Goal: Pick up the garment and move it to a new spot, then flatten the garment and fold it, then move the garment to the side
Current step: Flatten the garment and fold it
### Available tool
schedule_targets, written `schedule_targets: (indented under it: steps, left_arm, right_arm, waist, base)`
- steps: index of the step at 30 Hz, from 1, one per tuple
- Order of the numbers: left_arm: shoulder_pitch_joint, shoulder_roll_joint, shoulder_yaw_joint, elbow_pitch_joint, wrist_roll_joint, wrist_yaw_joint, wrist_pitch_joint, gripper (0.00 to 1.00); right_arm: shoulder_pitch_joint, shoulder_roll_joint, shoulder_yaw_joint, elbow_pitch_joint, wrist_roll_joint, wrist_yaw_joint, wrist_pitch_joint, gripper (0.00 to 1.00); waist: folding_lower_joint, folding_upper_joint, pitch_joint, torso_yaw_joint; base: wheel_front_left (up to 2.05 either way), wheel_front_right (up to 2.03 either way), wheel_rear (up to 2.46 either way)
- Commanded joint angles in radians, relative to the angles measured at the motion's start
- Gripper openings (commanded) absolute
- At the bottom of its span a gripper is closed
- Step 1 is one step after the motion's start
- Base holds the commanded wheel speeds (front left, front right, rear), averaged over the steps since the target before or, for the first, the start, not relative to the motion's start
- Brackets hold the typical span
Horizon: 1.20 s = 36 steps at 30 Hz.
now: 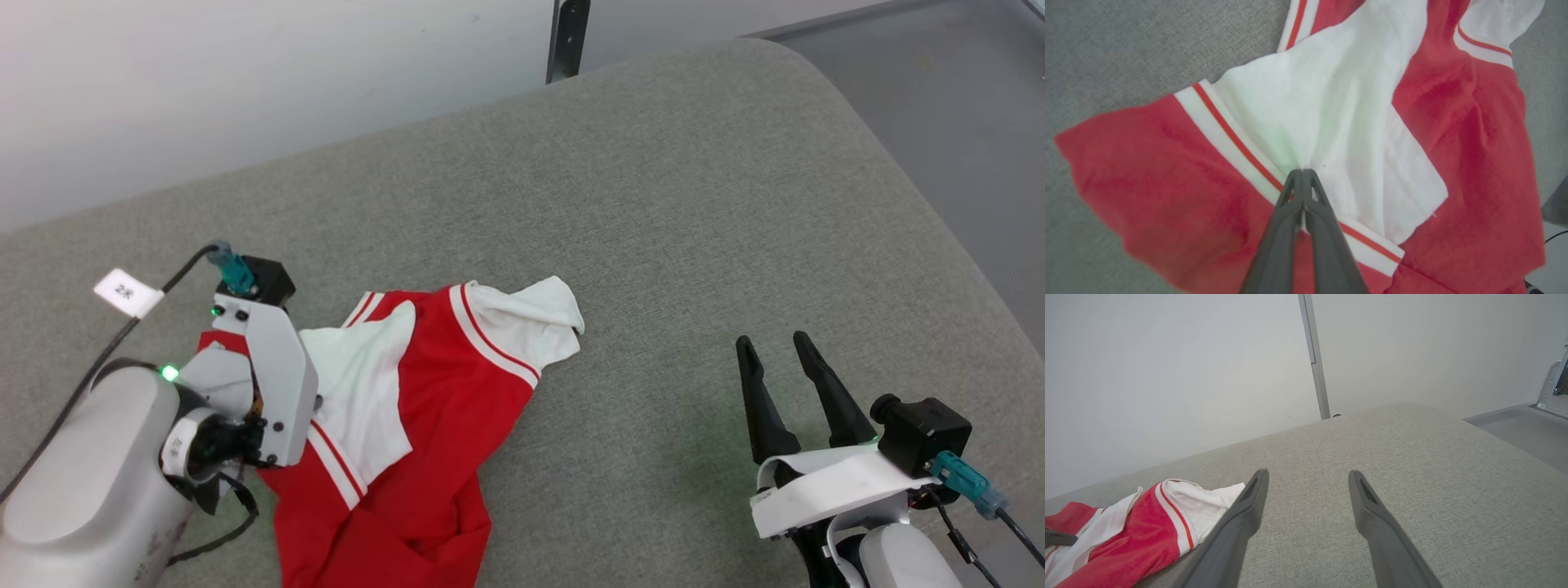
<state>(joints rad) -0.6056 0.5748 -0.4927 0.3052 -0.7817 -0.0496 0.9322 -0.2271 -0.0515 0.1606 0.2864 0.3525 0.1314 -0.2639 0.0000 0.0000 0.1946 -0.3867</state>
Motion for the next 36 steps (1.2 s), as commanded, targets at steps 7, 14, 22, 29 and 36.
schedule_targets:
  steps: [7,14,22,29,36]
  left_arm:
    - [0.004,0.008,-0.015,0.003,0.003,-0.010,0.009,0.00]
    - [-0.015,0.023,-0.040,0.013,0.013,-0.013,0.054,0.00]
    - [-0.060,0.059,-0.053,-0.013,0.022,-0.020,0.117,0.00]
    - [-0.086,0.102,-0.048,-0.068,0.023,-0.014,0.160,0.00]
    - [-0.081,0.145,-0.016,-0.124,0.005,-0.002,0.167,0.00]
  right_arm:
    - [-0.005,0.002,-0.003,0.009,0.010,-0.002,-0.001,1.00]
    - [-0.011,0.002,-0.003,0.019,0.015,-0.002,-0.001,1.00]
    - [-0.008,0.002,-0.008,0.026,0.017,-0.002,-0.001,1.00]
    - [-0.004,0.002,-0.017,0.035,0.017,-0.002,-0.001,1.00]
    - [0.003,0.002,-0.021,0.042,0.010,-0.002,-0.001,1.00]
  waist:
    - [0.0000,0.0000,-0.001,0.006]
    - [0.0000,0.0000,0.002,0.006]
    - [0.0000,0.0000,0.007,0.004]
    - [0.0000,0.0000,0.003,0.016]
    - [0.0000,0.0000,-0.007,0.033]
  base:
    - [0.00,0.00,0.00]
    - [0.00,0.00,0.00]
    - [0.00,0.00,0.00]
    - [0.00,0.00,0.00]
    - [0.00,0.00,0.00]
